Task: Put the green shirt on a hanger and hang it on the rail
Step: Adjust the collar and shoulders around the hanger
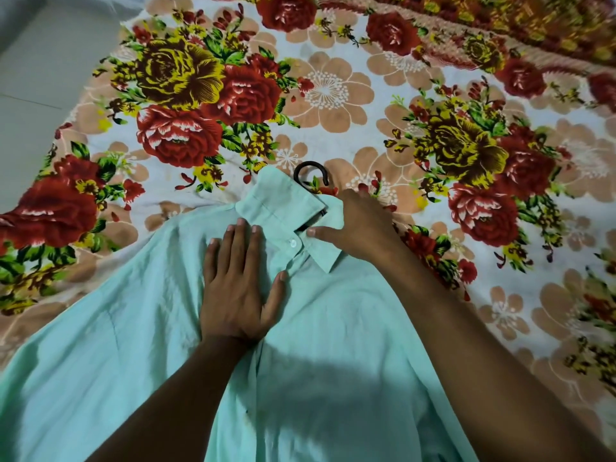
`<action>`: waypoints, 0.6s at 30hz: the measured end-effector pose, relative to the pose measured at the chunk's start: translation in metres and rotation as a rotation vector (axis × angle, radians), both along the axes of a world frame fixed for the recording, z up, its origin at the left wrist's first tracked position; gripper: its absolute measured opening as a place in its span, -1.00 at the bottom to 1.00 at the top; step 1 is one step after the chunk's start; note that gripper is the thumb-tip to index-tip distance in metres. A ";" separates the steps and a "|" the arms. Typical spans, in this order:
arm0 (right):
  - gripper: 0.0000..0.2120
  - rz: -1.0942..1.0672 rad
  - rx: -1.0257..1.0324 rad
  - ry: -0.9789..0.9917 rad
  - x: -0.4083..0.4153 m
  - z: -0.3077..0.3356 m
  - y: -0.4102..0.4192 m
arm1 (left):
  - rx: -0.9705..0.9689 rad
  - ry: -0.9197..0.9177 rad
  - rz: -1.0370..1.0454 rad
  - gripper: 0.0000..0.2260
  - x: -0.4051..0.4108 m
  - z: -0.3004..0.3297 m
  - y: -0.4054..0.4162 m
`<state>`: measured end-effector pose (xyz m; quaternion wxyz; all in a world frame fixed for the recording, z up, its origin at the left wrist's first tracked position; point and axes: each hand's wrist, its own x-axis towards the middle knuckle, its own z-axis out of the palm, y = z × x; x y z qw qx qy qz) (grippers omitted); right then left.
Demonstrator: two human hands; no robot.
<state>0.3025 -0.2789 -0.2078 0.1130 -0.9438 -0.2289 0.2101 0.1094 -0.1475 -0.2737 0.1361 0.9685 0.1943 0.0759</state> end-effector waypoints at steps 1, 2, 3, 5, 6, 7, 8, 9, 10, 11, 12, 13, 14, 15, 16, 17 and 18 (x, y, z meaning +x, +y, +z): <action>-0.15 0.002 -0.001 -0.013 -0.004 0.001 0.001 | 0.006 -0.008 0.002 -0.30 -0.002 0.001 -0.001; -0.16 0.000 0.026 -0.022 -0.009 0.001 0.002 | 0.012 -0.016 0.002 -0.30 -0.003 0.001 -0.001; -0.18 -0.003 0.068 -0.025 -0.012 0.000 0.001 | 0.016 -0.020 0.006 -0.31 -0.004 0.002 -0.001; -0.20 -0.017 0.146 -0.025 -0.019 -0.003 -0.001 | 0.028 -0.014 0.019 -0.30 -0.005 0.002 -0.001; -0.19 -0.029 0.166 -0.029 -0.022 -0.004 -0.003 | 0.033 -0.012 0.024 -0.30 -0.005 0.003 -0.002; -0.16 -0.042 0.174 -0.033 -0.024 -0.004 -0.004 | 0.032 -0.013 0.031 -0.30 -0.005 0.003 -0.002; -0.11 -0.053 0.175 -0.038 -0.027 -0.003 -0.005 | 0.032 -0.017 0.037 -0.29 -0.005 0.004 -0.003; -0.08 -0.063 0.181 -0.043 -0.028 -0.002 -0.005 | 0.032 -0.020 0.041 -0.29 -0.005 0.005 -0.004; -0.07 -0.075 0.199 -0.048 -0.030 -0.002 -0.004 | 0.033 -0.022 0.042 -0.29 -0.004 0.005 -0.004; -0.10 -0.087 0.231 -0.054 -0.032 0.000 -0.004 | 0.031 -0.028 0.045 -0.29 -0.004 0.005 -0.005; -0.17 -0.099 0.276 -0.058 -0.034 0.001 -0.003 | 0.026 -0.037 0.048 -0.28 -0.005 0.005 -0.005; -0.24 -0.113 0.324 -0.051 -0.035 0.001 -0.003 | 0.014 -0.043 0.052 -0.28 -0.005 0.005 -0.004; -0.30 -0.122 0.365 -0.042 -0.038 0.005 -0.004 | -0.003 -0.058 0.057 -0.28 -0.006 0.006 -0.005; -0.36 -0.125 0.397 -0.030 -0.040 0.008 -0.006 | -0.025 -0.067 0.056 -0.28 -0.005 0.007 -0.005; -0.42 -0.124 0.426 -0.015 -0.041 0.010 -0.007 | -0.056 -0.070 0.055 -0.28 -0.004 0.008 -0.005; -0.47 -0.120 0.465 0.006 -0.044 0.013 -0.010 | -0.085 -0.078 0.048 -0.29 -0.006 0.011 -0.005; -0.51 -0.119 0.509 0.034 -0.047 0.017 -0.013 | -0.123 -0.101 0.041 -0.31 -0.008 0.015 -0.005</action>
